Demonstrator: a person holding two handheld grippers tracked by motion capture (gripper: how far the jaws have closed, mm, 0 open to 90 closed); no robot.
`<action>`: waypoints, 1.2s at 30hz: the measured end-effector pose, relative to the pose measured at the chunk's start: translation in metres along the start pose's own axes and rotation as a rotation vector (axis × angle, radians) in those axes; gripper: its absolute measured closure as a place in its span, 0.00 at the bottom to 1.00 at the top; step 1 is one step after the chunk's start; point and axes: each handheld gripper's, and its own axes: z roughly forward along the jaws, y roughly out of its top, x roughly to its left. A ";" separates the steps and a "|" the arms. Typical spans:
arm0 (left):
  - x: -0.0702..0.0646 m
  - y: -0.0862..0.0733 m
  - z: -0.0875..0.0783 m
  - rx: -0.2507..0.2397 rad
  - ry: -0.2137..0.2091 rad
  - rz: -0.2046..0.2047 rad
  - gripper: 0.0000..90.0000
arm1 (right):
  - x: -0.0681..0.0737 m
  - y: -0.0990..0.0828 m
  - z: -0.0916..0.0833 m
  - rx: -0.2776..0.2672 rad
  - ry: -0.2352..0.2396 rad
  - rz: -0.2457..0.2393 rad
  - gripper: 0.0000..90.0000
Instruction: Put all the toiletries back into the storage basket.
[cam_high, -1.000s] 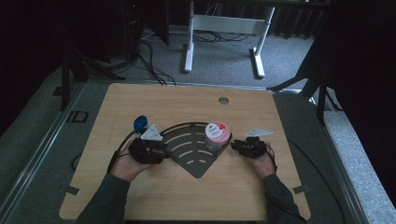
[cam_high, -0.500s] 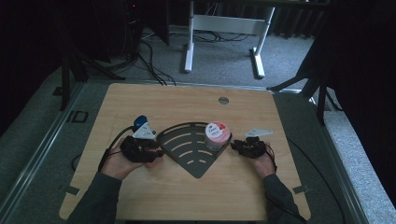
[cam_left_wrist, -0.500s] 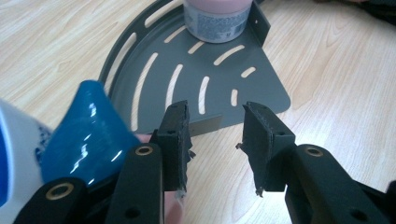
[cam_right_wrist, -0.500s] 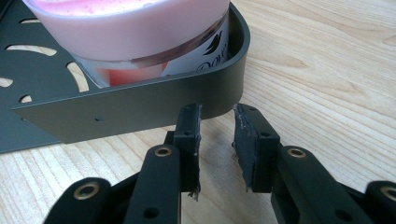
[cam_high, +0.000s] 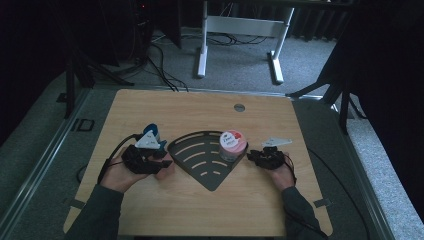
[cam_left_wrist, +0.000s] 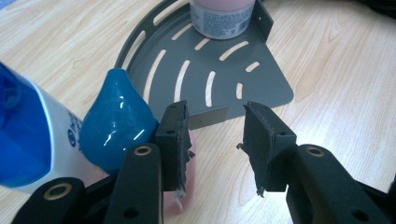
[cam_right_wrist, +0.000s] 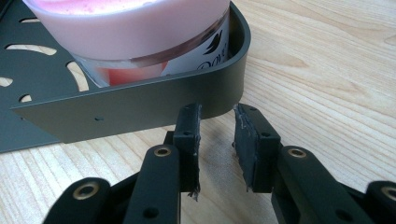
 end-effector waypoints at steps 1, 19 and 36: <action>0.000 0.000 -0.002 -0.002 0.003 -0.001 0.67 | 0.000 0.000 0.000 0.000 0.000 -0.001 0.78; 0.007 -0.006 -0.019 -0.003 0.044 -0.012 0.67 | 0.001 0.000 0.000 0.003 0.001 -0.005 0.78; 0.021 -0.004 -0.015 0.039 0.131 -0.035 0.60 | 0.001 0.000 0.001 0.003 0.005 -0.007 0.78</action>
